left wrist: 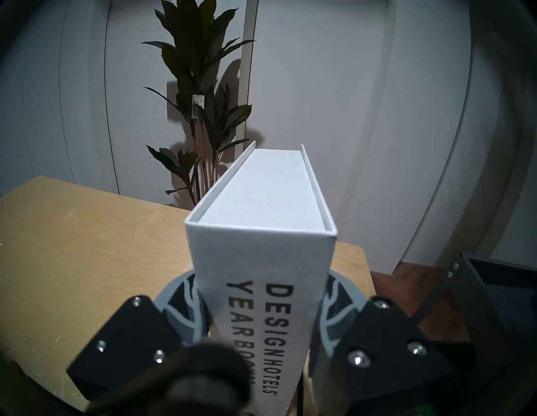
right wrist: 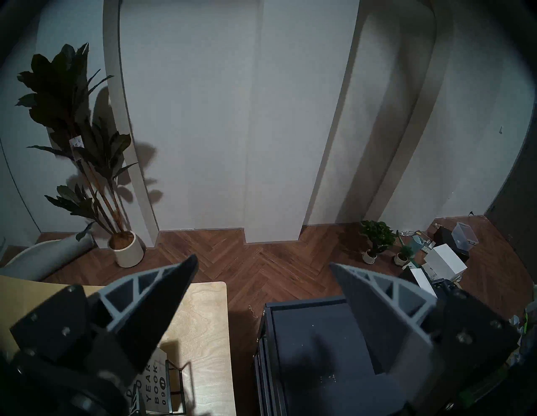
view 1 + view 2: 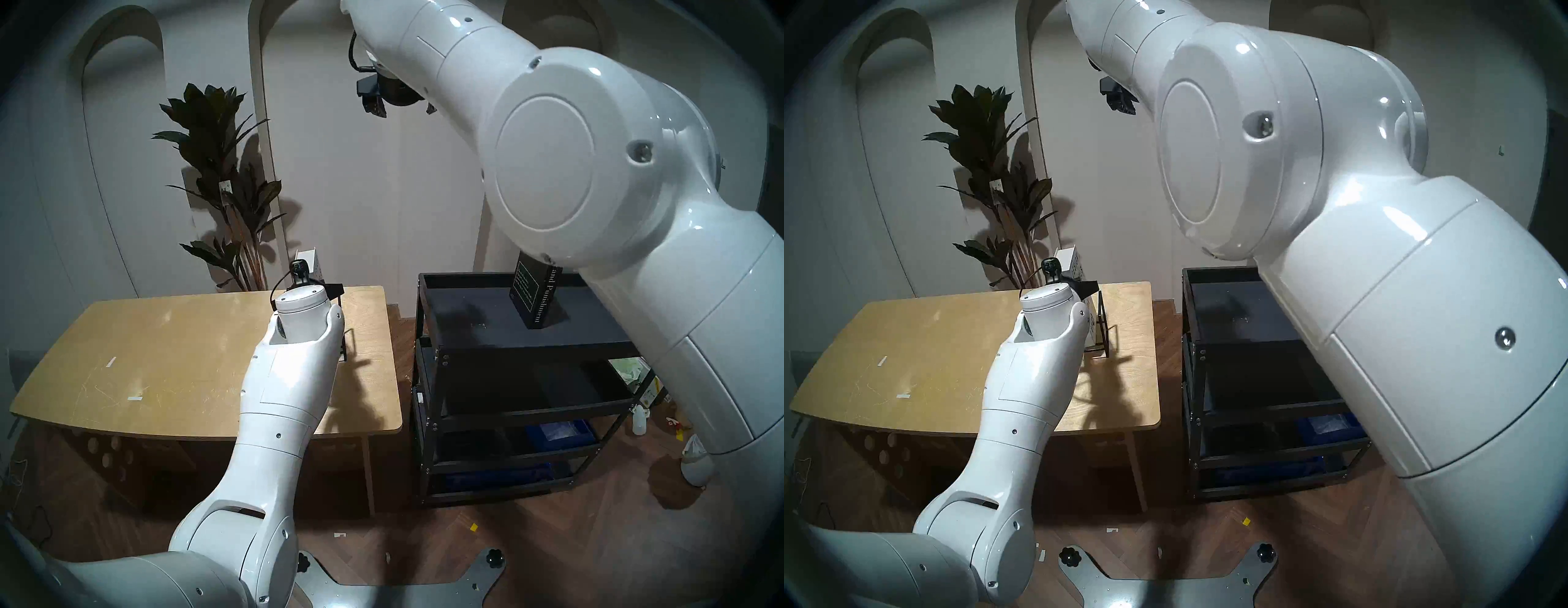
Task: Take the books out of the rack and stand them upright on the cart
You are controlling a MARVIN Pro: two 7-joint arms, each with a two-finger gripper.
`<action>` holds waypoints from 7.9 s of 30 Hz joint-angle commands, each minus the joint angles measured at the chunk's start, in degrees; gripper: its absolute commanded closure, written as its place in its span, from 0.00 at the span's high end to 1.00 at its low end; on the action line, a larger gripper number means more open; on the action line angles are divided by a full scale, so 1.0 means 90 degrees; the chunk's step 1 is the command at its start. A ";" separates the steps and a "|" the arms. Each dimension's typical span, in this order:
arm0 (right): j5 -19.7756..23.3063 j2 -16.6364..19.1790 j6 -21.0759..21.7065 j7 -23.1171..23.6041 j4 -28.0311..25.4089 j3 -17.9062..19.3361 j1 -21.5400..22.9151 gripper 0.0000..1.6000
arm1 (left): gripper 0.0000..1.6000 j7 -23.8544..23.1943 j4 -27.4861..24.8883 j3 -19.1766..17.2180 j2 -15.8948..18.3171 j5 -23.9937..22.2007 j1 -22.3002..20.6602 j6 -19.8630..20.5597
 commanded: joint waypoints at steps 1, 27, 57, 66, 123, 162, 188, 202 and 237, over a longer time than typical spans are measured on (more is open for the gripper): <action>0.0024 -0.0069 -0.0015 -0.0104 -0.0100 0.0030 0.0258 1.00 | 0.00 -0.0077 -0.0135 -0.0033 0.0050 0.0006 -0.0441 -0.0116; 0.0250 -0.0202 -0.0015 -0.0600 0.0191 0.0300 0.0199 1.00 | 0.00 -0.0343 -0.0332 -0.0232 0.0274 0.0038 -0.1074 -0.0295; 0.0525 0.0357 -0.0015 -0.0775 0.0726 0.0703 0.0056 1.00 | 0.00 -0.0636 -0.0260 -0.0213 0.0444 0.0035 -0.1364 -0.0384; 0.0577 0.0597 -0.0015 -0.0778 0.0751 0.0804 0.0033 1.00 | 0.00 -0.0705 -0.0237 -0.0265 0.0563 0.0038 -0.1413 -0.0383; 0.0561 0.1137 -0.0015 -0.0563 0.0751 0.0937 -0.1566 1.00 | 0.00 -0.1401 0.0168 -0.0105 0.0724 0.0017 -0.1752 -0.0472; 0.0235 0.1080 -0.0015 0.0455 0.0685 0.0431 -0.1636 1.00 | 0.00 -0.1909 0.0827 0.0000 0.0877 0.0040 -0.2048 -0.0607; 0.0368 0.1373 -0.0044 0.2232 0.0432 0.0432 -0.1753 1.00 | 0.00 -0.2193 0.1248 0.0183 0.0888 0.0102 -0.2319 -0.0726; 0.0470 0.1640 -0.0238 0.3195 0.0292 0.0408 -0.1967 1.00 | 0.00 -0.2325 0.1485 0.0162 0.0957 0.0148 -0.2446 -0.0783; 0.0003 0.1188 -0.0669 0.5058 0.0170 -0.0512 -0.2553 1.00 | 0.00 -0.2468 0.2004 0.0202 0.0737 0.0274 -0.3186 -0.0674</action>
